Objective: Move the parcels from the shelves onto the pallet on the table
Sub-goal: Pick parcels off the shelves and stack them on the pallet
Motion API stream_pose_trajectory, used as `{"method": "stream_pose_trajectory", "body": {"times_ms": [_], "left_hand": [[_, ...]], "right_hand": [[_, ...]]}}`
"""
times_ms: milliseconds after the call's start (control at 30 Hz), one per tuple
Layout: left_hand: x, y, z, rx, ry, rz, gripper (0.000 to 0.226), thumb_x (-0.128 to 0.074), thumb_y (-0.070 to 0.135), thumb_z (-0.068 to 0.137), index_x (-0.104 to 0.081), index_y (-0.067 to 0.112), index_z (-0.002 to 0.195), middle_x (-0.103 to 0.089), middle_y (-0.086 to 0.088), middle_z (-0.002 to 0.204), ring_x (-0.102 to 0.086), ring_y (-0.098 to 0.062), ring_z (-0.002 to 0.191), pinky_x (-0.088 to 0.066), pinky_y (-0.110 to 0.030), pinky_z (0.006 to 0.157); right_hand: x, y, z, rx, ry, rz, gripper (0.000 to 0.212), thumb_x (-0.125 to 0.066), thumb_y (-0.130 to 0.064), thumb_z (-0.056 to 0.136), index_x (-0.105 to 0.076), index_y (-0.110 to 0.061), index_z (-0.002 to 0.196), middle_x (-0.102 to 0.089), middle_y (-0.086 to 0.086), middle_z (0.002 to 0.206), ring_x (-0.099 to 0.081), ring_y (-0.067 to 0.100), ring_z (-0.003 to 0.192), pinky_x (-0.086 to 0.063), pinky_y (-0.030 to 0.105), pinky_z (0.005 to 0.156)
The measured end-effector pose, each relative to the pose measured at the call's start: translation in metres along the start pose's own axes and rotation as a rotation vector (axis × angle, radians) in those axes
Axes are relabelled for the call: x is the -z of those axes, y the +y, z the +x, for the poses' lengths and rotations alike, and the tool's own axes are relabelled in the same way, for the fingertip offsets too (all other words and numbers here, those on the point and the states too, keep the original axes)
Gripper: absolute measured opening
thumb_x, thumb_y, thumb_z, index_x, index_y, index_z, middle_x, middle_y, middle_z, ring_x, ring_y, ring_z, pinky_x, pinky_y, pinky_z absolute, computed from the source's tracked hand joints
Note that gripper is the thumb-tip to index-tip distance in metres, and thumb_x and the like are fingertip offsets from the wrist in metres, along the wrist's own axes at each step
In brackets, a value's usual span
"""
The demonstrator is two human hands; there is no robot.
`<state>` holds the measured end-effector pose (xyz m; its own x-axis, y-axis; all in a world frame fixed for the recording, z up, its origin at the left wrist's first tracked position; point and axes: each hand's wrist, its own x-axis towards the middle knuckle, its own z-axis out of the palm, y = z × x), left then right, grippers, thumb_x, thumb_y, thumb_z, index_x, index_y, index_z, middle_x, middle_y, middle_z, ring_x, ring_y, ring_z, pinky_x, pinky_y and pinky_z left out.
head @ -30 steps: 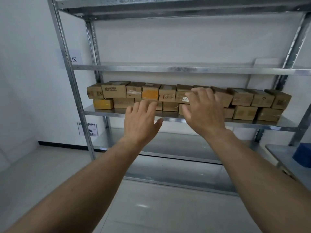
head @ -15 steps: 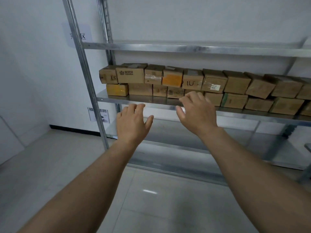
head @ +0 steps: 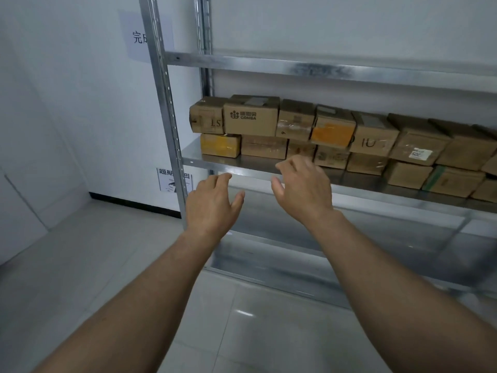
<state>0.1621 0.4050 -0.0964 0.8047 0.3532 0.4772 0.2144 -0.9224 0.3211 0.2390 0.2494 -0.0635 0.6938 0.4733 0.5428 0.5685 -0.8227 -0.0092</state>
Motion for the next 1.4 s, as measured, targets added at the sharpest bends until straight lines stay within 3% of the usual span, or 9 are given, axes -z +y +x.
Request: {"method": "stream_pose_trajectory", "body": {"times_ms": [500,867,1100,1300,1400], "left_hand": [[-0.075,-0.079,0.178,0.05,-0.053,0.029,0.053,-0.04,0.05,0.095,-0.033,0.024,0.141,-0.047,-0.002,0.139,-0.046,-0.022,0.122,-0.046,-0.035,0.085],[-0.126,-0.145,0.282,0.128,-0.065,-0.033,0.059,-0.038,0.052,0.094,-0.026,0.026,0.145,-0.041,-0.001,0.144,-0.041,-0.02,0.127,-0.044,-0.037,0.092],[-0.148,-0.184,0.352,0.09,-0.085,-0.174,0.059,-0.042,0.048,0.095,-0.024,0.024,0.145,-0.043,-0.004,0.141,-0.041,-0.022,0.127,-0.042,-0.04,0.093],[-0.159,-0.217,0.419,-0.003,-0.068,-0.274,0.046,-0.04,0.045,0.094,-0.04,0.019,0.131,-0.052,-0.009,0.126,-0.049,-0.025,0.113,-0.046,-0.04,0.085],[-0.17,-0.23,0.447,-0.011,-0.103,-0.325,0.054,-0.038,0.048,0.092,-0.033,0.02,0.138,-0.047,-0.008,0.134,-0.044,-0.026,0.121,-0.044,-0.044,0.094]], "right_hand": [[-0.138,-0.012,0.175,-0.031,-0.084,0.092,0.035,-0.04,-0.034,0.097,-0.053,-0.017,0.124,-0.055,0.004,0.121,-0.049,0.02,0.109,-0.039,0.033,0.089],[-0.223,-0.035,0.277,-0.046,-0.148,0.197,0.03,-0.041,-0.032,0.096,-0.05,-0.019,0.122,-0.054,0.001,0.115,-0.048,0.015,0.102,-0.04,0.031,0.081],[-0.251,-0.055,0.33,-0.094,-0.22,0.226,0.042,-0.041,-0.027,0.097,-0.041,-0.017,0.137,-0.049,0.003,0.13,-0.045,0.017,0.118,-0.042,0.033,0.09],[-0.272,-0.076,0.38,-0.168,-0.264,0.23,0.043,-0.042,-0.028,0.098,-0.039,-0.016,0.139,-0.048,0.005,0.135,-0.043,0.019,0.123,-0.042,0.036,0.095],[-0.284,-0.083,0.399,-0.221,-0.301,0.238,0.048,-0.044,-0.027,0.097,-0.035,-0.016,0.143,-0.044,0.006,0.14,-0.042,0.02,0.126,-0.041,0.036,0.097]]}}
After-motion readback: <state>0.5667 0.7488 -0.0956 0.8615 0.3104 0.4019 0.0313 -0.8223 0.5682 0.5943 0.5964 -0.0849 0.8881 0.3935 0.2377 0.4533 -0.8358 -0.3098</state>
